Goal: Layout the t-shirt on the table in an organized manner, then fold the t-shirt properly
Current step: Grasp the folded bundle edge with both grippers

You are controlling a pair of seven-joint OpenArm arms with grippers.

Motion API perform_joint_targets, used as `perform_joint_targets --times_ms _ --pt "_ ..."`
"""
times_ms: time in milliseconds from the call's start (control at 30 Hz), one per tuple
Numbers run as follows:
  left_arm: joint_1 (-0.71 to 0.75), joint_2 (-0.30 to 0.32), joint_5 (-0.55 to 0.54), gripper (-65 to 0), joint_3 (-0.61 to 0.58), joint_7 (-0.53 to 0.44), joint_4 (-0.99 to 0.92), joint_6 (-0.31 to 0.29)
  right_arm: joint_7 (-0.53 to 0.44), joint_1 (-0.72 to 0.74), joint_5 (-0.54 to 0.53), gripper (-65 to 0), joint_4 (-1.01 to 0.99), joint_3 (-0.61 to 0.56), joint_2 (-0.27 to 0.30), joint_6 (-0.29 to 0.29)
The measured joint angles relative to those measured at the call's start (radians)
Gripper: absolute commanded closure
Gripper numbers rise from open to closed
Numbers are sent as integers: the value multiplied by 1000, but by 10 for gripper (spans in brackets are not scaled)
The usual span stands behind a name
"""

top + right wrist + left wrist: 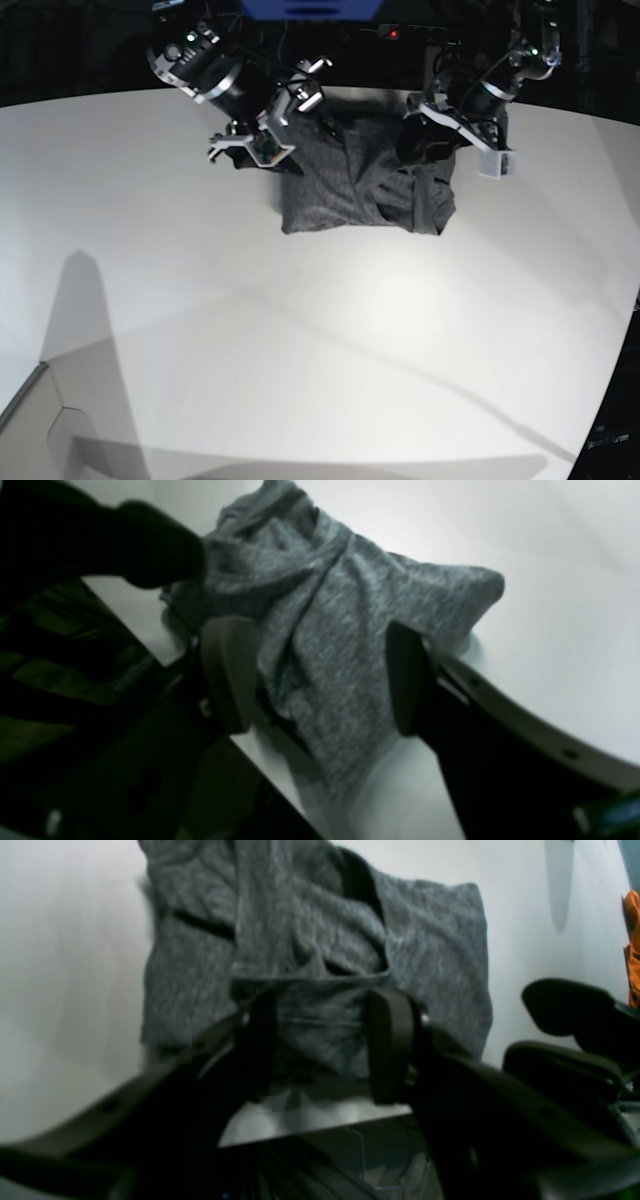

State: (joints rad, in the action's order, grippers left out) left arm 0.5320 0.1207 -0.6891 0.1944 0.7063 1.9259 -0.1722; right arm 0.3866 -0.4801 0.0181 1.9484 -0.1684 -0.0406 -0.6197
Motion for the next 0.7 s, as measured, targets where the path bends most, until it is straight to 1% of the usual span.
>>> perform_joint_targets --times_ms 200,233,300,367,433,467,533,633,700 --pt "-20 -4 6 -282 -51 2 -30 3 3 -2 0 -408 0 0 0 0" --pt "-19 -3 5 -269 -50 1 -35 3 3 0 0 -408 0 0 0 0" --pt "-17 -2 10 -207 -48 2 -41 3 -4 0 -2 -408 1 0 19 0" --pt "-17 0 5 -124 -45 2 -41 3 8 -1 -2 -408 1 3 33 0" --pt "-17 4 4 -12 -43 1 -41 3 6 0 0 -408 1 3 32 0" --pt "-17 4 5 0 -43 1 -40 3 6 0 0 -408 1 2 32 0" --pt "-17 4 5 -13 -43 1 -38 3 6 0 0 -408 1 7 32 0" --pt "-13 3 4 -1 -37 0 -29 3 7 -1 0 -408 1 18 32 0" --pt "-11 -3 -3 -2 -3 5 -27 2 5 0 0 -408 1 17 32 0"
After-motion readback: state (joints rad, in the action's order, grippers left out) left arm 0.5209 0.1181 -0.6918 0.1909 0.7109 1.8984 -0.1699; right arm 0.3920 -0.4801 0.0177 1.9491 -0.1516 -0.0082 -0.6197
